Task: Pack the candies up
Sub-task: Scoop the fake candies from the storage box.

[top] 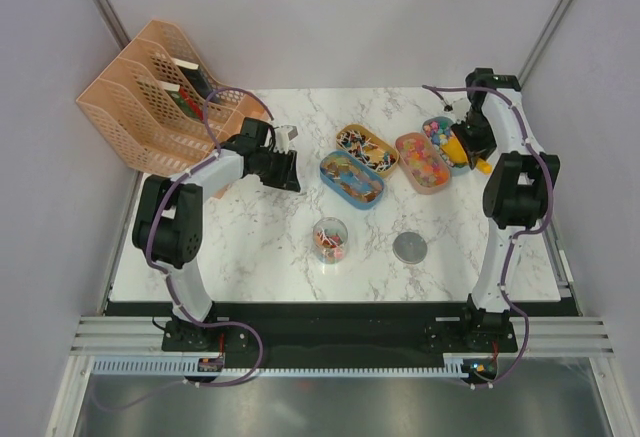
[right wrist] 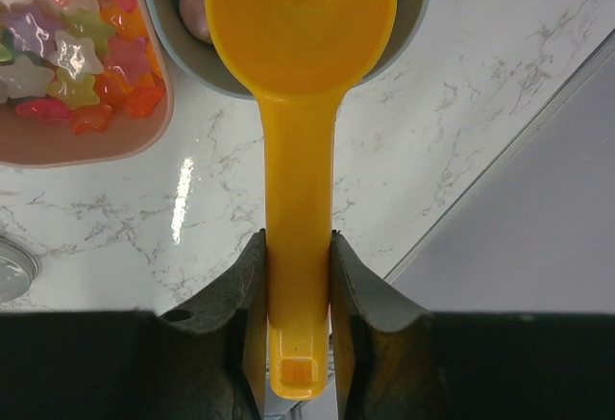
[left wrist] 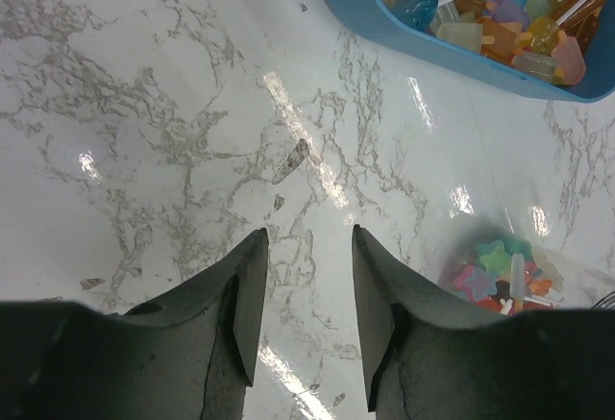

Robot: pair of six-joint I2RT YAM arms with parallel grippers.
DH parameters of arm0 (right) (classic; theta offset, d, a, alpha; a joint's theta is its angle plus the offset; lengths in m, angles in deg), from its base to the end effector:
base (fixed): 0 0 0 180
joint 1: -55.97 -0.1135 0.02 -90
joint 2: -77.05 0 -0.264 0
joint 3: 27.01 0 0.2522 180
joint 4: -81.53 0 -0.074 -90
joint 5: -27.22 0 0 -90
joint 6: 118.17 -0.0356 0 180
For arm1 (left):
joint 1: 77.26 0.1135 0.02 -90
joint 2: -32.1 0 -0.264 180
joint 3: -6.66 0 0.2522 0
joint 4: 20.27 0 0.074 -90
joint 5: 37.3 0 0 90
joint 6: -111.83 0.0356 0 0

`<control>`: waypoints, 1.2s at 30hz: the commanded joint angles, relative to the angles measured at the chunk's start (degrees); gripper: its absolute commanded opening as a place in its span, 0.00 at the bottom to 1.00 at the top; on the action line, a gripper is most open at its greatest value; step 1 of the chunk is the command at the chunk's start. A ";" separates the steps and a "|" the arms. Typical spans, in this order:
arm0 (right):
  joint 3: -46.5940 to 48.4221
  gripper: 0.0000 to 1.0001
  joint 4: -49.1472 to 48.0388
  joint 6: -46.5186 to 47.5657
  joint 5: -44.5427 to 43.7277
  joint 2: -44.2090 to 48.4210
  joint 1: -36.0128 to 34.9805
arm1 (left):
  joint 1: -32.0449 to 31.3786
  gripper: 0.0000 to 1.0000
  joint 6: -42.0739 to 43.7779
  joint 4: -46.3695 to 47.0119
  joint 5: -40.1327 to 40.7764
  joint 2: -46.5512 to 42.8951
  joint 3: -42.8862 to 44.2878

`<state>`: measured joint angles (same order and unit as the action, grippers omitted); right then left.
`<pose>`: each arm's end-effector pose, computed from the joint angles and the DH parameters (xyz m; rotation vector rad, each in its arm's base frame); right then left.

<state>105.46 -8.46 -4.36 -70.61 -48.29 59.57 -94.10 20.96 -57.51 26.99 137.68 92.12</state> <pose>0.4353 -0.0322 0.2517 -0.5212 2.9985 -0.2472 0.3639 -0.1263 0.1917 0.5258 2.5150 -0.6936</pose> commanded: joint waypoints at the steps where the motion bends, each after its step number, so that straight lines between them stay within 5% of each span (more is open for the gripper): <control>1: 2.49 0.00 7.69 1.06 0.01 0.79 0.01 | -0.12 0.48 1.39 1.43 -1.53 -0.46 0.98; 7: 0.46 0.00 7.60 0.45 2.03 -0.95 0.10 | -0.21 0.48 1.48 1.16 -2.23 0.06 2.21; 23: 16.45 0.00 7.51 1.41 1.77 -13.79 -2.54 | -2.14 0.48 2.97 0.99 -0.39 0.15 1.25; 36: 15.41 0.00 5.85 4.05 7.66 -17.13 -2.37 | -2.32 0.48 5.52 -0.33 1.11 1.91 1.86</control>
<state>121.31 -7.69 -2.19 -68.17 -63.83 57.67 -96.36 23.19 -57.86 27.18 138.75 93.52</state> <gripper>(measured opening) 0.317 0.482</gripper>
